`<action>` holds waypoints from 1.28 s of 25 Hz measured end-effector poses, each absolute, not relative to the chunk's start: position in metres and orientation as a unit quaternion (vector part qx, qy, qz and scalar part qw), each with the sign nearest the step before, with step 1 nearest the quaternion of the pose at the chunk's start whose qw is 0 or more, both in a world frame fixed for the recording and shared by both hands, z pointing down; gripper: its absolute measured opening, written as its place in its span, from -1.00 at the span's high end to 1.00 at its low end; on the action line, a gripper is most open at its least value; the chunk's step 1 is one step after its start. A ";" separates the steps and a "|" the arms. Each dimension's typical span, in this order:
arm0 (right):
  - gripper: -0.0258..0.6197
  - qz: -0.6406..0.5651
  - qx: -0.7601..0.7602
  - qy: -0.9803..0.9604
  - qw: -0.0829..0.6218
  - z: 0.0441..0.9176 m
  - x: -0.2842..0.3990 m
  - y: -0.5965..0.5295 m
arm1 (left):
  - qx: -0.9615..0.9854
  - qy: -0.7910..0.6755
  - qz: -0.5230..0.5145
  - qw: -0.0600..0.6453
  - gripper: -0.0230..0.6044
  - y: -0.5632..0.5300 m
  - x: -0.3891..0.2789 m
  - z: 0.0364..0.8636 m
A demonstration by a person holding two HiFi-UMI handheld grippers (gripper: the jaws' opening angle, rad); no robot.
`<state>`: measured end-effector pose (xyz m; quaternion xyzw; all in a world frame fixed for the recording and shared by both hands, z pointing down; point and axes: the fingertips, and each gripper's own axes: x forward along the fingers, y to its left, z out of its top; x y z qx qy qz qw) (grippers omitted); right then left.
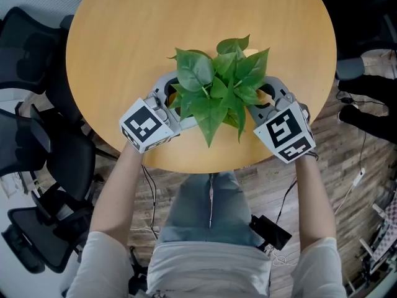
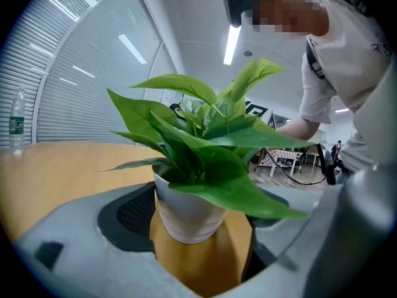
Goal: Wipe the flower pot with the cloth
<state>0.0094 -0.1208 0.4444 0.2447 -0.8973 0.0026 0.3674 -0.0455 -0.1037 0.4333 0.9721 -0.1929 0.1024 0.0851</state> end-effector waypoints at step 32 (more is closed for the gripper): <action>0.73 0.010 0.227 -0.904 0.361 0.447 0.022 -0.079 | 0.916 -0.360 0.134 0.113 -0.45 -0.097 -0.032 0.437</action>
